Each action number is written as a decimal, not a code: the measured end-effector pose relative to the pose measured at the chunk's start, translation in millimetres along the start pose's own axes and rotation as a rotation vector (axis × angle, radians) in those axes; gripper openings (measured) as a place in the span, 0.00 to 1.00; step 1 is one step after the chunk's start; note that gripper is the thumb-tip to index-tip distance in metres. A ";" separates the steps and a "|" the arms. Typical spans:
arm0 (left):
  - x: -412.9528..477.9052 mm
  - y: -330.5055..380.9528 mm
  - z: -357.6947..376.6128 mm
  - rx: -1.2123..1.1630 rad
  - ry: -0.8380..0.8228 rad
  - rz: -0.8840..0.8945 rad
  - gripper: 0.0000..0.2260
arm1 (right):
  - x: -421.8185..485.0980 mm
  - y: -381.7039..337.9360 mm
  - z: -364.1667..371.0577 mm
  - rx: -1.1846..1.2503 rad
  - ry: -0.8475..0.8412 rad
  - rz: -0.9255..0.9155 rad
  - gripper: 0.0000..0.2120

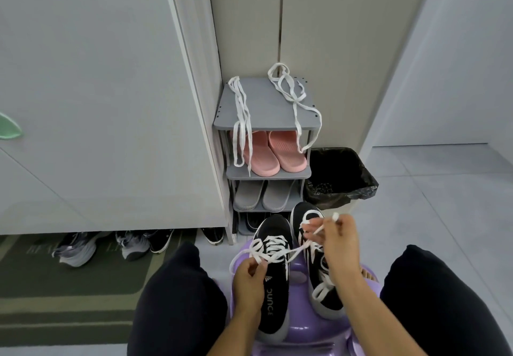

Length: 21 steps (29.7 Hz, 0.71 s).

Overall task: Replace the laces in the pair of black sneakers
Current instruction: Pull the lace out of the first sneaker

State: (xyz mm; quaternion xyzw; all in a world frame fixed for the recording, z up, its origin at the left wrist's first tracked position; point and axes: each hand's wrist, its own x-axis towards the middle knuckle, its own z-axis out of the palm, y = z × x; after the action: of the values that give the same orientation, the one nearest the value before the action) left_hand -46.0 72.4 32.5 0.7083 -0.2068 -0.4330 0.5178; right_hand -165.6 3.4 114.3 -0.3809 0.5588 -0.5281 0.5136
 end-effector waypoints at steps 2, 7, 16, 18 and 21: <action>0.0 0.4 1.3 0.003 0.023 -0.008 0.05 | 10.5 -19.9 -6.6 0.010 0.007 -0.090 0.07; -2.2 4.2 6.0 -0.042 -0.005 -0.031 0.04 | 22.8 -12.3 -18.9 -0.332 -0.237 0.028 0.11; 4.1 13.9 9.5 -0.055 0.031 -0.038 0.08 | -12.8 57.9 -4.1 -0.977 -0.525 -0.017 0.15; 7.7 12.3 10.4 -0.055 0.045 -0.046 0.07 | -12.1 60.0 -2.3 -1.033 -0.514 -0.038 0.18; 10.6 8.7 9.7 -0.084 0.044 -0.078 0.07 | -8.9 59.5 -1.0 -1.062 -0.525 -0.061 0.17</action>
State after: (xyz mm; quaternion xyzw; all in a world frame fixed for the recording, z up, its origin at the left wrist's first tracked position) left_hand -47.0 55.9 35.4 0.7029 -0.1493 -0.4453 0.5341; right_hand -158.0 21.2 57.3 -0.7195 0.5897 -0.0789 0.3581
